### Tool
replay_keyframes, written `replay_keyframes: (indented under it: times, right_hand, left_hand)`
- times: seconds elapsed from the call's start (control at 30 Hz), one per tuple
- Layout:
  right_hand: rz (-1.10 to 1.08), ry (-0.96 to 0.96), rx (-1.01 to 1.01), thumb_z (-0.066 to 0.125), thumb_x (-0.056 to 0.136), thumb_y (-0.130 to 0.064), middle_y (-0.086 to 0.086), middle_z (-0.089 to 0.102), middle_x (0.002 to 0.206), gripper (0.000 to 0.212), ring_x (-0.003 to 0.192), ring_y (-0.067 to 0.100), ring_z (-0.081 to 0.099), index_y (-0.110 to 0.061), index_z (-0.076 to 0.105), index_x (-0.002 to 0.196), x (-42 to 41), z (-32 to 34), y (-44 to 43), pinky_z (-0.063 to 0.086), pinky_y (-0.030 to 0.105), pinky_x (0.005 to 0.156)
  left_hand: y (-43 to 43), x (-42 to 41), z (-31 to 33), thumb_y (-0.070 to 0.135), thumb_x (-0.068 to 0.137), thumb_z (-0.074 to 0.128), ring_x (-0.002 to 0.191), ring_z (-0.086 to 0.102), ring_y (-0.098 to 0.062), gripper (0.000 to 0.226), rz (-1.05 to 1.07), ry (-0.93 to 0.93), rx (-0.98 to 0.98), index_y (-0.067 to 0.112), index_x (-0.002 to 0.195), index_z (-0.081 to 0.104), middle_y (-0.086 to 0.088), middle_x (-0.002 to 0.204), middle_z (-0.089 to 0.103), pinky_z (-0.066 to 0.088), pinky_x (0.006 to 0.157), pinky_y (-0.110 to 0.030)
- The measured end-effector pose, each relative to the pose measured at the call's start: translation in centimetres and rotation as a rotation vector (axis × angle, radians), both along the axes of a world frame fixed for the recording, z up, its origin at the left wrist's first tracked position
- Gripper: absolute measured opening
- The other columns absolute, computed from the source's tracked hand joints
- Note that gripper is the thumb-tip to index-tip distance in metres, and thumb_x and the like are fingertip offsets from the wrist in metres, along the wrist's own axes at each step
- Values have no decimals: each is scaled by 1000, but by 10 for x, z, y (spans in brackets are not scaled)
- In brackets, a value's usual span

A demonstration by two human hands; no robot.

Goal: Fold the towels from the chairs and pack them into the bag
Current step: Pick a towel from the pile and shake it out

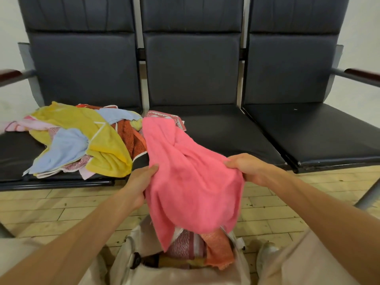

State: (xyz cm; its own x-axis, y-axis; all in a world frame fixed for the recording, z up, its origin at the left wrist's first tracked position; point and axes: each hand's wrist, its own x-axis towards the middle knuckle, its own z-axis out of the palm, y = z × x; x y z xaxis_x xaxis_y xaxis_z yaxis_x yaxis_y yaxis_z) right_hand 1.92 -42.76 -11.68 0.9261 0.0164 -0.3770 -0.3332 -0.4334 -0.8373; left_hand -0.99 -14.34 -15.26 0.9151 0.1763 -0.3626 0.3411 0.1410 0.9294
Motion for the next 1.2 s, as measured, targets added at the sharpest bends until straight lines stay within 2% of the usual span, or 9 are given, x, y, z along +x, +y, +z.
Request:
replay_keyframes:
  times: [0.13, 0.27, 0.4, 0.5, 0.6, 0.7, 0.93, 1.07, 1.2]
  right_hand:
    - [-191, -52, 110, 53, 92, -13, 13, 63, 118, 24, 107, 27, 60, -3, 62, 112, -9, 10, -3, 48, 37, 88]
    - [-321, -96, 256, 61, 83, -25, 11, 63, 96, 26, 86, 26, 60, -6, 63, 101, -13, 29, -12, 50, 39, 78]
    - [-241, -109, 213, 72, 81, -16, 17, 64, 90, 24, 83, 26, 61, 3, 70, 96, -14, 38, -11, 48, 36, 69]
    - [-164, -148, 112, 61, 81, -6, 13, 55, 85, 8, 81, 24, 49, -3, 69, 81, -12, 35, -9, 38, 35, 69]
    - [-94, -273, 64, 53, 88, -3, 7, 57, 90, 12, 80, 18, 50, -11, 62, 92, -8, 43, -3, 42, 31, 66]
    - [-157, -435, 145, 49, 93, -4, -2, 56, 101, 26, 89, 14, 55, -21, 62, 108, -10, 61, -4, 48, 32, 76]
    - [-324, -727, 41, 46, 91, -7, -5, 69, 96, 31, 101, 11, 58, -21, 72, 82, -23, 78, -29, 43, 28, 84]
    - [-317, -680, 154, 49, 94, -6, 0, 67, 108, 29, 112, 21, 58, -23, 72, 92, -31, 79, -36, 47, 41, 100]
    - [-302, -661, 240, 55, 94, -6, 4, 68, 107, 23, 109, 23, 61, -19, 74, 94, -35, 79, -40, 51, 42, 96]
  left_hand:
    - [8, -11, 25, 26, 96, 54, 101, 62, -22, 20, 5, -85, -1, 18, 111, 65, -4, 114, 68, 46, 86, -36]
    - [19, -15, 56, 28, 93, 54, 100, 60, -21, 27, 28, -157, -11, 14, 113, 65, -3, 114, 67, 44, 83, -36]
    - [20, -17, 73, 41, 89, 63, 94, 62, -18, 30, -8, -191, 125, 16, 104, 69, 1, 102, 69, 46, 81, -35]
    - [19, -17, 74, 28, 89, 65, 78, 52, -18, 17, 31, -255, 181, 12, 85, 66, 1, 80, 60, 38, 66, -31]
    - [21, -15, 78, 20, 87, 63, 76, 45, -19, 12, 52, -335, 251, 8, 90, 63, -6, 77, 50, 35, 64, -32]
    - [25, -14, 90, 15, 86, 64, 76, 49, -17, 9, 66, -419, 385, 7, 90, 62, -6, 84, 56, 40, 70, -35]
    - [50, -24, 110, 16, 93, 60, 81, 53, -14, 15, 125, -577, 277, 29, 94, 68, 0, 93, 63, 43, 70, -31]
    - [58, -33, 113, 19, 92, 62, 92, 60, -12, 28, 47, -596, 369, 34, 74, 77, 15, 83, 73, 47, 81, -34]
    - [55, -34, 112, 19, 89, 65, 97, 61, -17, 27, 88, -545, 367, 33, 68, 77, 11, 88, 73, 52, 82, -41]
